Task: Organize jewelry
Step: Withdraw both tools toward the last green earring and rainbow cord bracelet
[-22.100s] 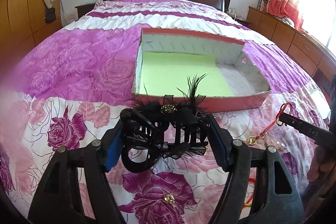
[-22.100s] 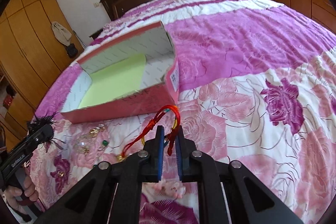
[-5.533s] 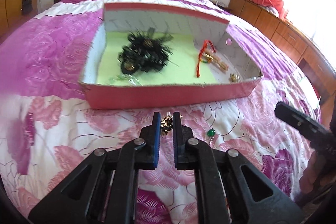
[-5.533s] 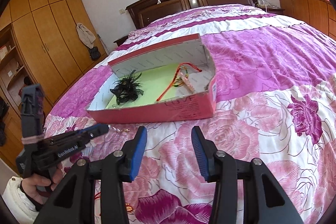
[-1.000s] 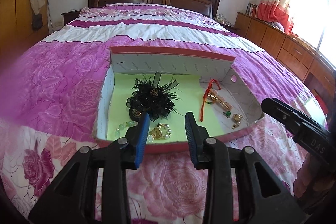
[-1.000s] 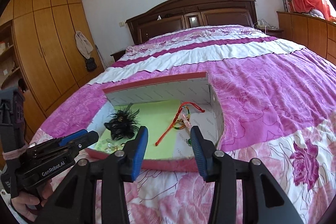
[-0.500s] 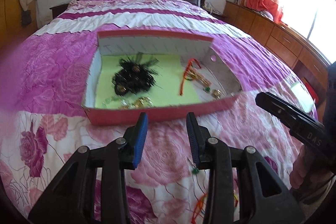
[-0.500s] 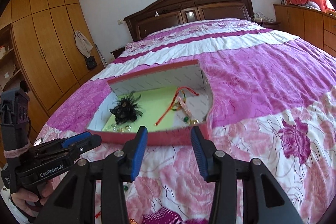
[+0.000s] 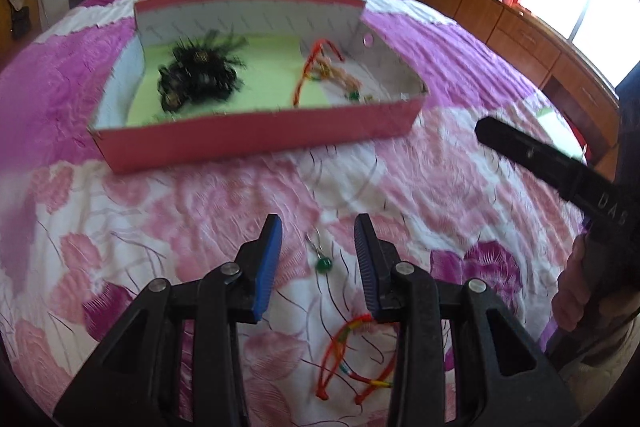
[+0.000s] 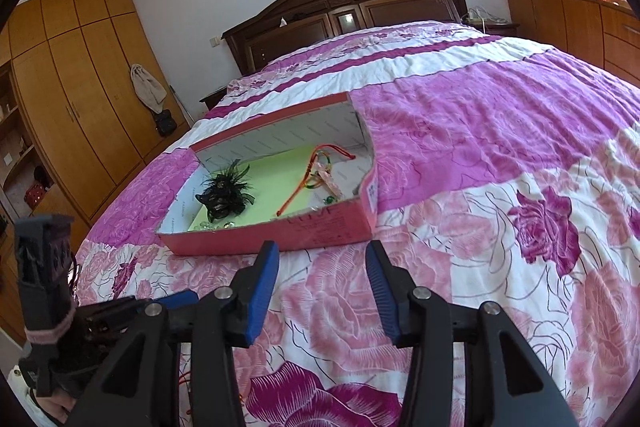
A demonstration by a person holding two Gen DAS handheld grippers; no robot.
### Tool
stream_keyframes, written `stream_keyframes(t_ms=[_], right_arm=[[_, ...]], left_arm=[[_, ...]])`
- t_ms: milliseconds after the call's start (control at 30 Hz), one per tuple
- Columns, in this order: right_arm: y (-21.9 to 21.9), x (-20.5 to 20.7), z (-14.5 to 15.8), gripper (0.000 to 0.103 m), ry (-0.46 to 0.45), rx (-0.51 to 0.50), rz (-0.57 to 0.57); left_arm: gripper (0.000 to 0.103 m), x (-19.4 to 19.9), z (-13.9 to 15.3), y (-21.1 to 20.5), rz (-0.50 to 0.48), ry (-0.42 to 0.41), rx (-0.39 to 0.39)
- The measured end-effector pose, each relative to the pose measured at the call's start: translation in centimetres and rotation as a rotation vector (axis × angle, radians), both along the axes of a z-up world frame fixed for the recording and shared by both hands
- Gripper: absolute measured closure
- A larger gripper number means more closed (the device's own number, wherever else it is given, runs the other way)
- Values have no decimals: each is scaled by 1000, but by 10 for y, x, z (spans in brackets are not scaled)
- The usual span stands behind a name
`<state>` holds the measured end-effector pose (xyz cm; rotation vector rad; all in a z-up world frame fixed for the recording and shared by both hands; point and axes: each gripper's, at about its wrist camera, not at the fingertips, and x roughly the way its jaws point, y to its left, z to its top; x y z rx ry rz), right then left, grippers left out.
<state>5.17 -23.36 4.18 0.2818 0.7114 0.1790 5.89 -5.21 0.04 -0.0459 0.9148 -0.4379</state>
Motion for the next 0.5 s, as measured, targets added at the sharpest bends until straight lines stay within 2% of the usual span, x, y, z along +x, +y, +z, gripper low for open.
stream_keyframes(t_ms=[400, 500], right_arm=[[-8, -4, -12, 54, 28, 32, -11], [-9, -3, -14, 54, 34, 37, -13]], left_arm=[[74, -1, -25, -6, -29, 108, -18], [73, -1, -29, -9, -31, 124, -1]])
